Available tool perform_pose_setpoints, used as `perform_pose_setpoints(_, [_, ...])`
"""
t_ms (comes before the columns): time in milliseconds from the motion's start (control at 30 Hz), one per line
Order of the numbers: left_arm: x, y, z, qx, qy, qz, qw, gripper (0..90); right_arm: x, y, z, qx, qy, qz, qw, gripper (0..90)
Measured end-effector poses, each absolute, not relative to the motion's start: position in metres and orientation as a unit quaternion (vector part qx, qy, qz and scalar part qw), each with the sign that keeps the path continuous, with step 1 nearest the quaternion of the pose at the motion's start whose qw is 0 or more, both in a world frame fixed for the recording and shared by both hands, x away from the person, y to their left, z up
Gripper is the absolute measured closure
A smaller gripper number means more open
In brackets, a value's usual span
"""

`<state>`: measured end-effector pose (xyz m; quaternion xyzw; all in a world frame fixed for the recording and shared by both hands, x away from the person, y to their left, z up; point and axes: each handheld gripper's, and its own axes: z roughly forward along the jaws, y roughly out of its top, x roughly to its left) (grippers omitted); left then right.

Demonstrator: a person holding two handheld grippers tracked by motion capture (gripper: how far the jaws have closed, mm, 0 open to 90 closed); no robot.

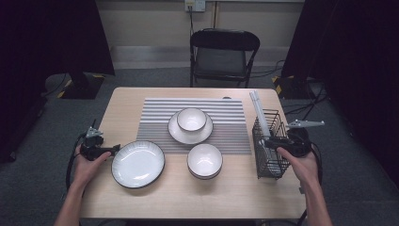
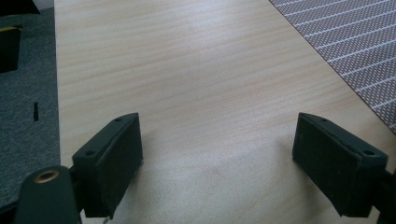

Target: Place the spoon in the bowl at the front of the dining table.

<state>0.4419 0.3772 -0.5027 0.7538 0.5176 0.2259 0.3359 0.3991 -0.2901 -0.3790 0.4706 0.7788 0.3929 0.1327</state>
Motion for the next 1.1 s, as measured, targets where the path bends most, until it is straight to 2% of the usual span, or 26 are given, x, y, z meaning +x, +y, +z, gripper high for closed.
perform_pose_setpoints(633, [0.442,0.377,-0.503,0.754,0.518,0.226,0.336,15.6,0.401,-0.277,-0.38,0.468,0.792,0.357,0.163,73.9])
perform_pose_setpoints(1100, [0.442,0.377,-0.503,0.754,0.518,0.226,0.336,15.6,0.4,-0.273,-0.379,0.466,0.802,0.334,0.166,71.6])
